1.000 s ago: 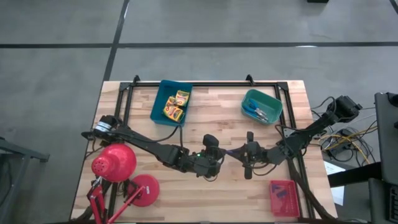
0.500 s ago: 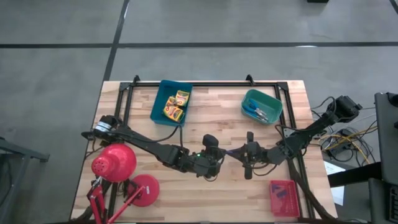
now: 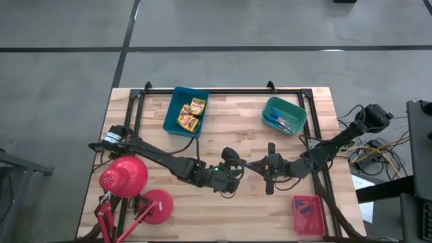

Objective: Pick & Place School Supplies
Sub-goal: Put the purple eraser into the red bin, then return to Home Position

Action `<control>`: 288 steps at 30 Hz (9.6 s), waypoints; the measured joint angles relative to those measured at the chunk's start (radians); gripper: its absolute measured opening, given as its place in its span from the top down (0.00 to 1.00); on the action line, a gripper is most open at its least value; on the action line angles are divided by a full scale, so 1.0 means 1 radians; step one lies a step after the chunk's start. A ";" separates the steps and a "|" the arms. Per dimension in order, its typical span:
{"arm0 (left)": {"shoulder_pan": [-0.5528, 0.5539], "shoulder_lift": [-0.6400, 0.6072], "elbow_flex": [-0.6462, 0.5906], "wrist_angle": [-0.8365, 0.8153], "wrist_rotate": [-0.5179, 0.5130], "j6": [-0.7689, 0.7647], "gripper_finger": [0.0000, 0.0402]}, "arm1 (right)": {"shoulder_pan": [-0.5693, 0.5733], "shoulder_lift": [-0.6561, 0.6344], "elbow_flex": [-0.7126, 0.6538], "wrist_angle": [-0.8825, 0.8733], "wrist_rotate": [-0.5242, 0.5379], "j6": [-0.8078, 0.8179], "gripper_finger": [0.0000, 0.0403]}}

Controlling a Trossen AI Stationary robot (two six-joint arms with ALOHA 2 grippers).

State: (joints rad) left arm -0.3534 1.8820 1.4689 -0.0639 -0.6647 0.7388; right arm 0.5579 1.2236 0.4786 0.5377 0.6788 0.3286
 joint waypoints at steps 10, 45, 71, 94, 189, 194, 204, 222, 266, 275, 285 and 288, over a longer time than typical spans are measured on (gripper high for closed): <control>0.000 0.000 0.000 0.002 -0.004 0.004 0.37 | 0.000 0.000 0.000 -0.006 0.000 0.000 0.94; -0.082 0.000 0.000 -0.005 -0.201 0.009 0.37 | 0.213 -0.209 0.382 -1.132 -0.512 0.715 0.94; -0.081 -0.002 -0.001 -0.004 -0.197 0.157 0.36 | 0.372 0.248 0.692 -1.644 -0.930 1.244 0.94; -0.078 -0.065 0.097 -0.024 -0.025 0.208 0.36 | 0.407 0.418 0.564 -1.637 -0.967 1.211 0.94; -0.078 -0.071 0.081 -0.034 -0.141 0.223 0.36 | 0.446 0.428 0.596 -1.561 -0.809 1.261 0.89; -0.078 -0.071 0.081 -0.034 -0.141 0.223 0.36 | 0.446 0.428 0.596 -1.556 -0.809 1.286 0.87; -0.078 -0.071 0.081 -0.034 -0.141 0.223 0.36 | 0.450 0.428 0.597 -1.574 -0.803 1.324 0.77; -0.077 -0.071 0.081 -0.034 -0.141 0.223 0.36 | 0.450 0.428 0.597 -1.660 -0.721 1.347 0.48; -0.077 -0.071 0.081 -0.034 -0.141 0.223 0.36 | 0.515 0.300 0.642 -1.579 0.535 0.698 0.46; -0.077 -0.071 0.081 -0.034 -0.141 0.223 0.36 | 0.421 0.231 0.551 -1.284 0.347 0.387 0.58; -0.077 -0.071 0.081 -0.034 -0.141 0.223 0.36 | 0.266 0.051 0.293 -0.645 0.121 -0.189 0.76; -0.077 -0.071 0.081 -0.034 -0.141 0.223 0.36 | 0.184 -0.001 0.199 -0.449 -0.036 -0.312 0.80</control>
State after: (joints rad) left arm -0.4306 1.8111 1.5497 -0.0982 -0.8055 0.9619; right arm 0.7416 1.2221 0.6775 0.0885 0.6427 0.0169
